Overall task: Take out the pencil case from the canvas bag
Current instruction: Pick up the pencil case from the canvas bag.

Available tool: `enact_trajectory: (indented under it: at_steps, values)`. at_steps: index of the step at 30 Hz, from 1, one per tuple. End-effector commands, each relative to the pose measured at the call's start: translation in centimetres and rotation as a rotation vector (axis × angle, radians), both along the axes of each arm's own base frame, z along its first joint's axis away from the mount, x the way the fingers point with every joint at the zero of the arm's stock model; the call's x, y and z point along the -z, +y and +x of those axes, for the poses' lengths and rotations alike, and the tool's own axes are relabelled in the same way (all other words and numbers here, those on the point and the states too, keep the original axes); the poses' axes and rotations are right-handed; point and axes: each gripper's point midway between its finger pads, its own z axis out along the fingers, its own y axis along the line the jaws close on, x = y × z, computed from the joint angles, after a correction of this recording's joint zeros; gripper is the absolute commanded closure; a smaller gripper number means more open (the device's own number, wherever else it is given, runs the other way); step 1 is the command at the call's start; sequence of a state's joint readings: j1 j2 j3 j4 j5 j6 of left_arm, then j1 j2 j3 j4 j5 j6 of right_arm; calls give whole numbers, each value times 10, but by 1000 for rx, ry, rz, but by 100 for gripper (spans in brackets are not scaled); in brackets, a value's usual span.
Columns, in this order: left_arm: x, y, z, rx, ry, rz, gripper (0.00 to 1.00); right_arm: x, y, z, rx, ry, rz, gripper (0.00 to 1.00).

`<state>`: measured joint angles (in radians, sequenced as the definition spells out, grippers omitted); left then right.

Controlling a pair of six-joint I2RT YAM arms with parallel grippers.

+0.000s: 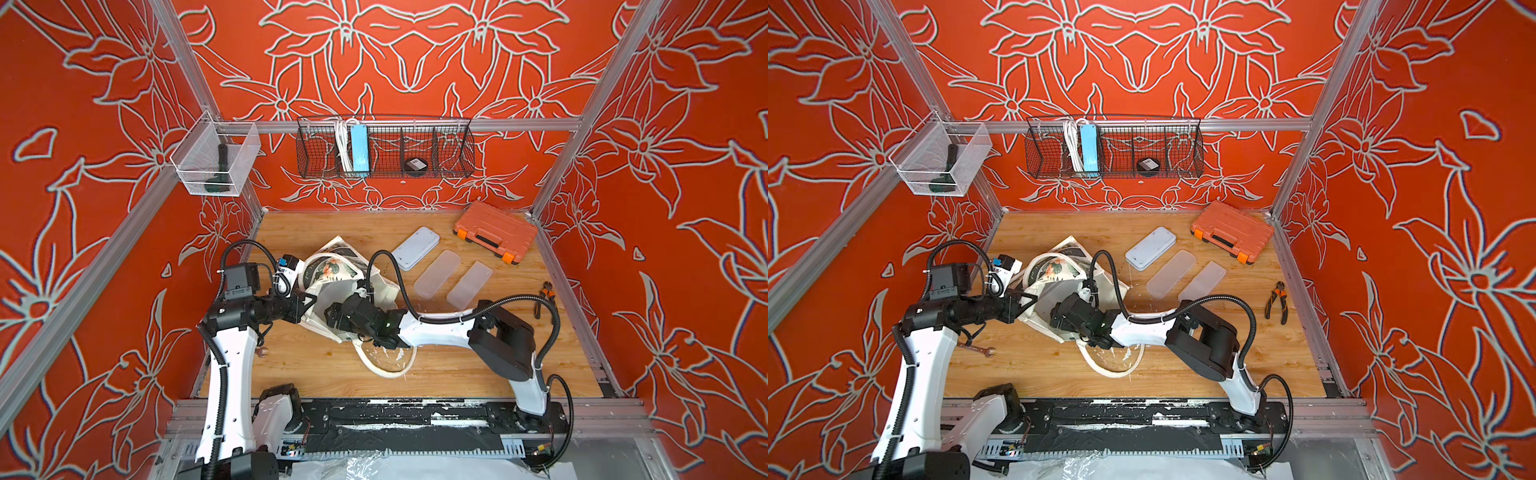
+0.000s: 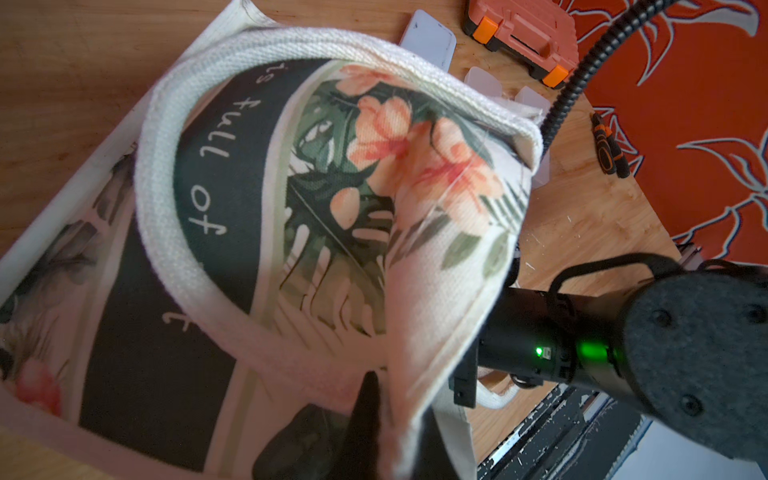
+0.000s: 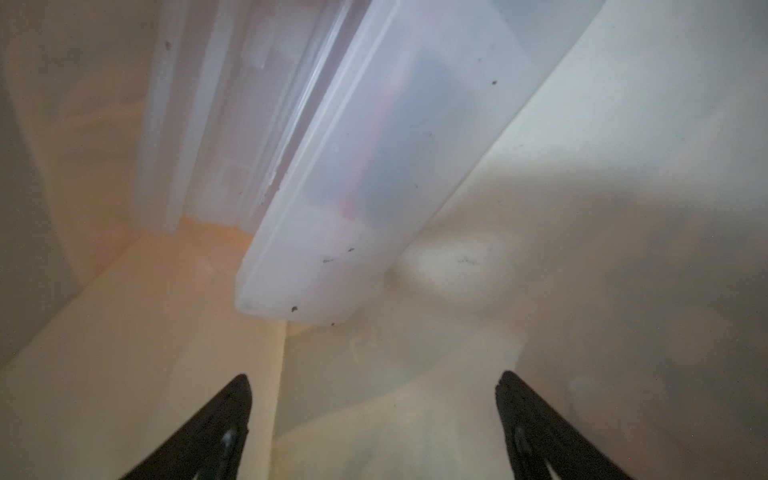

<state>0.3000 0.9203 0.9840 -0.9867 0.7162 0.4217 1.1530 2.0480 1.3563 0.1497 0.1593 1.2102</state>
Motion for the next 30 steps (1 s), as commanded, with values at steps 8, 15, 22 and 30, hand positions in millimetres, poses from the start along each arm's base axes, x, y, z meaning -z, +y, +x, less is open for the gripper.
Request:
enact_trajectory:
  at_steps: [8,15,22,30]
  values:
    - [-13,-28,-21,184,-36,-31,100,-2,-10,35,239,49,150,5]
    - [-26,-38,-31,249,-64,-57,100,28,-16,48,307,158,199,5]
    - [-42,-48,-37,281,-87,-122,100,60,-9,48,297,253,149,6]
    - [-52,-57,-40,303,-82,-201,100,94,4,47,220,299,117,21]
